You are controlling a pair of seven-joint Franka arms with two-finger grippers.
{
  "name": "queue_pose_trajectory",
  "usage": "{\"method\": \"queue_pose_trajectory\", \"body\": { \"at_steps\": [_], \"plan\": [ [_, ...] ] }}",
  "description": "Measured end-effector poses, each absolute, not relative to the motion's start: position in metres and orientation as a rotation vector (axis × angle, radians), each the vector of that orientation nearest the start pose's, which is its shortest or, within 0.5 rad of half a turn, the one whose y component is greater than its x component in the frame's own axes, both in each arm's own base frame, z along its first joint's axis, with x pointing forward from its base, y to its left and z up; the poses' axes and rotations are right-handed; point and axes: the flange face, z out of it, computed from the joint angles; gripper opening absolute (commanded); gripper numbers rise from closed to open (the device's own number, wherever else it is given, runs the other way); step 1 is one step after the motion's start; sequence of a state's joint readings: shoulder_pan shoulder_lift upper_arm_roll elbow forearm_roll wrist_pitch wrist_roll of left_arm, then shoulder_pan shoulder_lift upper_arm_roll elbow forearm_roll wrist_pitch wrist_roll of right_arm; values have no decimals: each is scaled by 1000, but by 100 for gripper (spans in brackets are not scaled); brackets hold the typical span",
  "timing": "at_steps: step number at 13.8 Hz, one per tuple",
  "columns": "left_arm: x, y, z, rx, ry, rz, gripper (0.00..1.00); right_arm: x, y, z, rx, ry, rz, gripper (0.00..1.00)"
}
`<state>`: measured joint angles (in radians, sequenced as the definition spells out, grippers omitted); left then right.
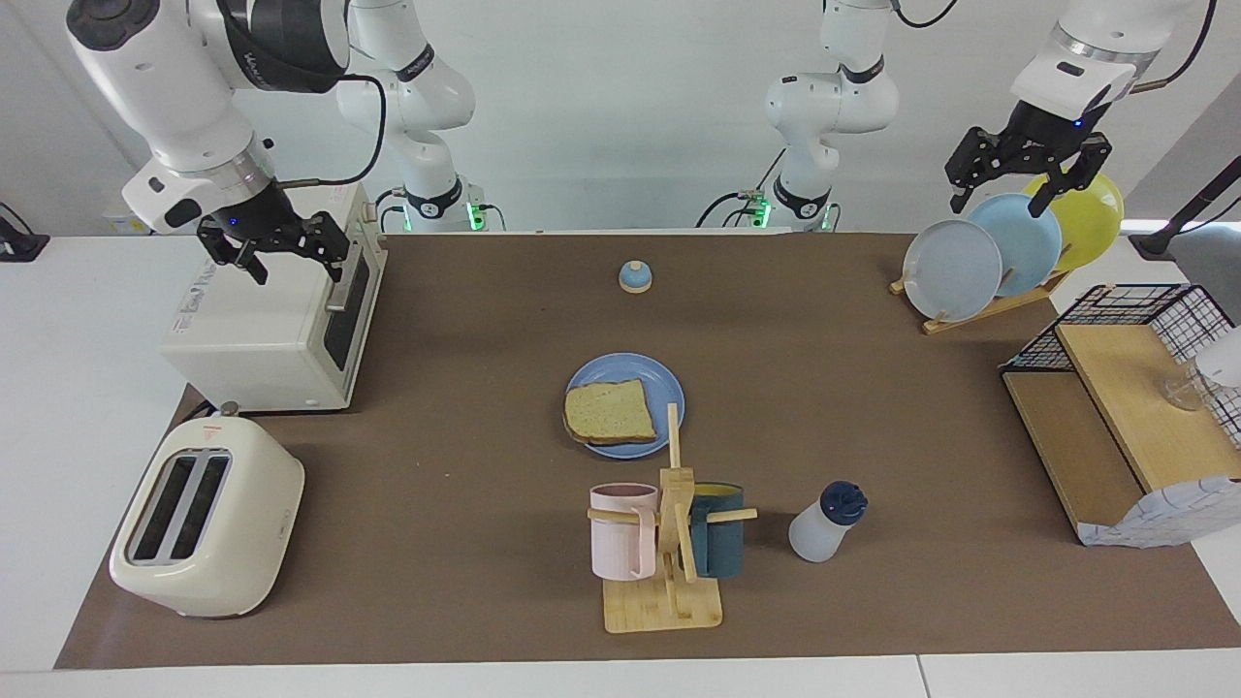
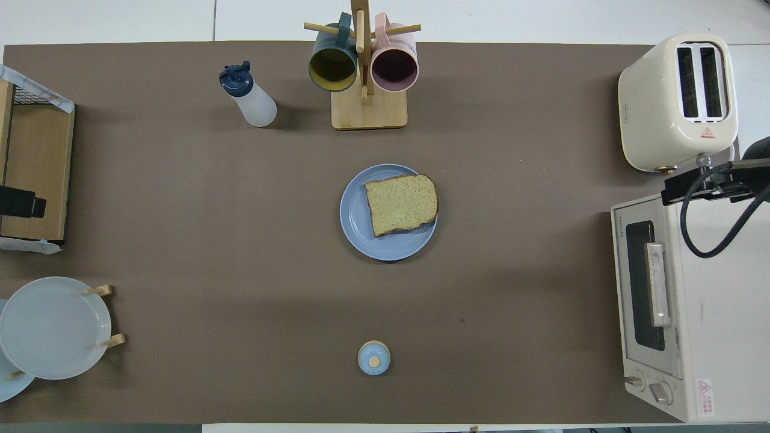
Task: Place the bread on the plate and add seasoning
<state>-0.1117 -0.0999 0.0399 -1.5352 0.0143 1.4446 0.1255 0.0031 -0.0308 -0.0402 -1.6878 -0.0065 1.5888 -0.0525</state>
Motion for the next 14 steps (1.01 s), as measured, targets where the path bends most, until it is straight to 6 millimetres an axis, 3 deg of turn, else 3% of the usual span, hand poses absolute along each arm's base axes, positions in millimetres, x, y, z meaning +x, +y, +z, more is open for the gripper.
{"method": "queue_pose_trajectory", "body": {
  "at_steps": [3, 6, 8, 14],
  "plan": [
    [522, -37, 654, -3130, 311, 54, 100, 543, -21, 588, -3142, -25, 108, 100],
    [543, -39, 609, -3130, 311, 50, 100, 543, -21, 588, -3142, -25, 108, 100],
    [548, -39, 595, -3130, 308, 56, 100, 543, -21, 588, -3142, -25, 108, 100],
    [537, -32, 629, -3133, 290, 71, 100, 543, -21, 588, -3142, -25, 108, 100]
  ]
}}
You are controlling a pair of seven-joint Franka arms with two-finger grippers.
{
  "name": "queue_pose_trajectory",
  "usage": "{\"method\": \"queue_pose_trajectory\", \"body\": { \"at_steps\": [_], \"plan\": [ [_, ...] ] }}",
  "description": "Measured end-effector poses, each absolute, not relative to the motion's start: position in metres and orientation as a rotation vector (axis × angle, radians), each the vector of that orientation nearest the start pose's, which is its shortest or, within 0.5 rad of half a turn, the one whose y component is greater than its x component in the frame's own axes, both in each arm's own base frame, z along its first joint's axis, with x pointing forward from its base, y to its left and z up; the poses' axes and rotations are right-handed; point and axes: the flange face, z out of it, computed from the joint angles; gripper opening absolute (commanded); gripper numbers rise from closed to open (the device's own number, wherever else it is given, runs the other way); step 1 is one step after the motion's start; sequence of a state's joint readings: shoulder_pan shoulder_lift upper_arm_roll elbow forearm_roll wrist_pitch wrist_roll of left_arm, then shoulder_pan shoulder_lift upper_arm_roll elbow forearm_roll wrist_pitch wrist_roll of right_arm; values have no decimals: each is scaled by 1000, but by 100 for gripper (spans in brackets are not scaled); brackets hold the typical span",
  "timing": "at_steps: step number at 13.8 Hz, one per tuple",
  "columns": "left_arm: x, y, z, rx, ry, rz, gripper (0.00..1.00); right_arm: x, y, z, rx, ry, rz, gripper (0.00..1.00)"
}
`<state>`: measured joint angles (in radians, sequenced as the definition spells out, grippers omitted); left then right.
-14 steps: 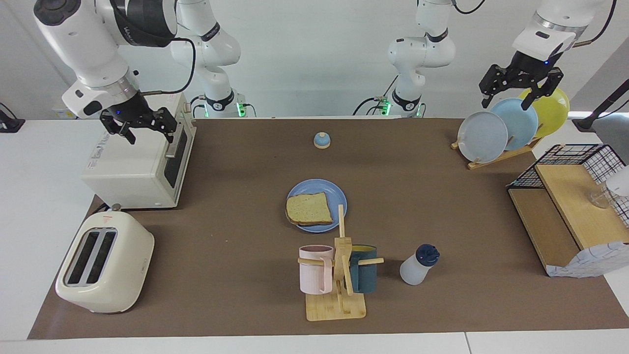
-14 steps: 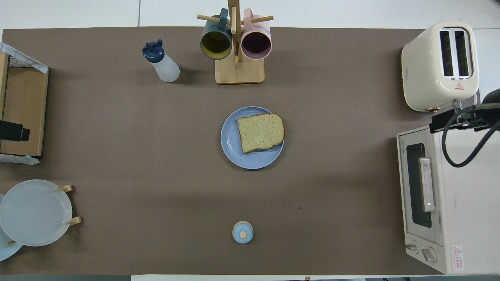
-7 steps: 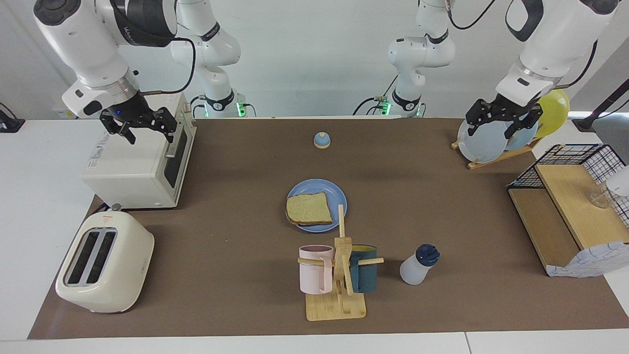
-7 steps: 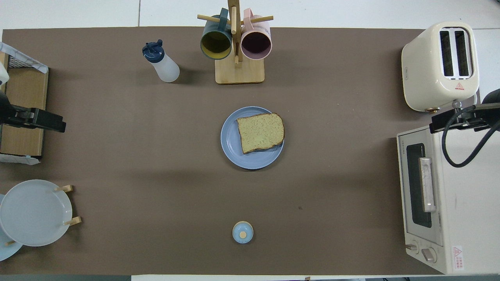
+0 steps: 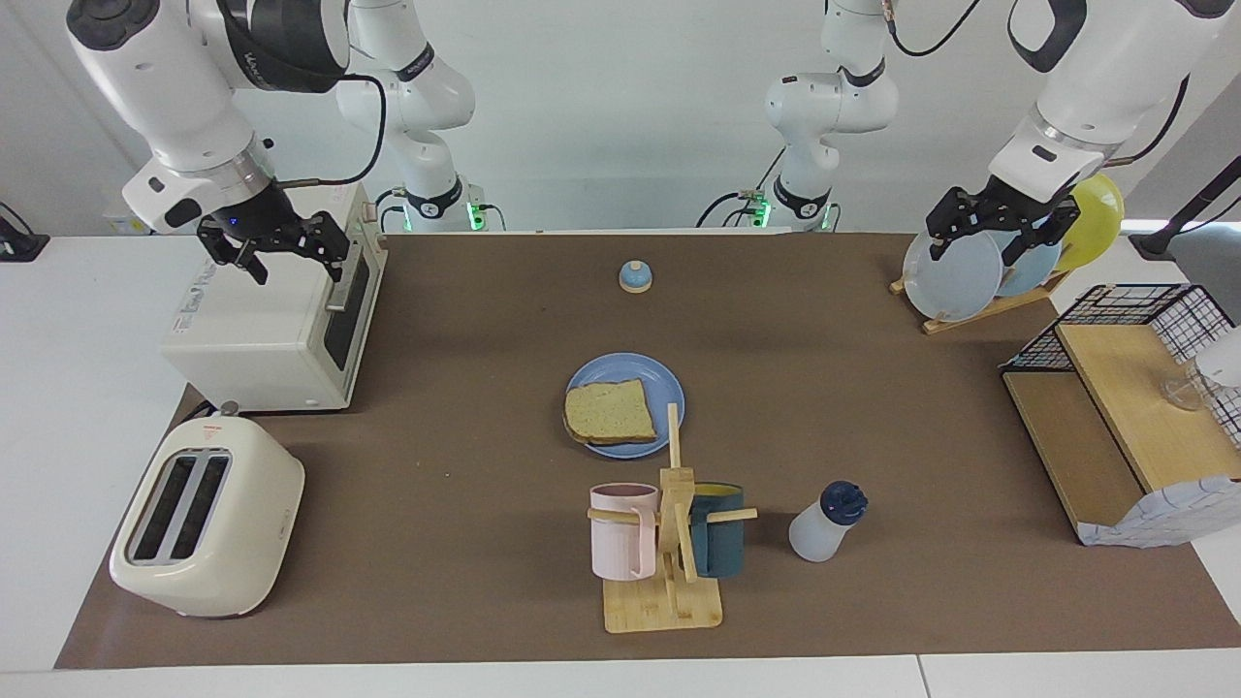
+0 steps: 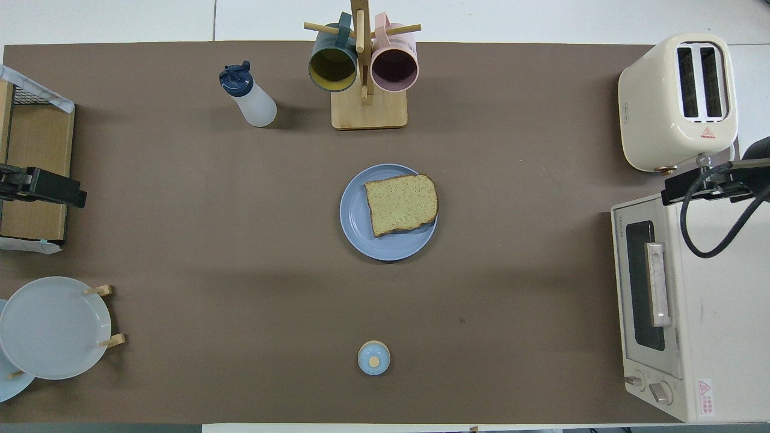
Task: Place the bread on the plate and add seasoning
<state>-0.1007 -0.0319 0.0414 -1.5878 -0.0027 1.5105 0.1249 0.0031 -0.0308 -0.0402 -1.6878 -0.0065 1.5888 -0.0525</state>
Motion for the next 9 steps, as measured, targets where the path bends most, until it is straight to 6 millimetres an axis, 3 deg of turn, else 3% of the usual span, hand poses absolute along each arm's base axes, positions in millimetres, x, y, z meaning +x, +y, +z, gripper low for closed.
{"method": "queue_pose_trajectory", "body": {
  "at_steps": [9],
  "plan": [
    [530, -32, 629, -3133, 291, 78, 100, 543, -21, 588, -3142, -25, 108, 100]
  ]
}}
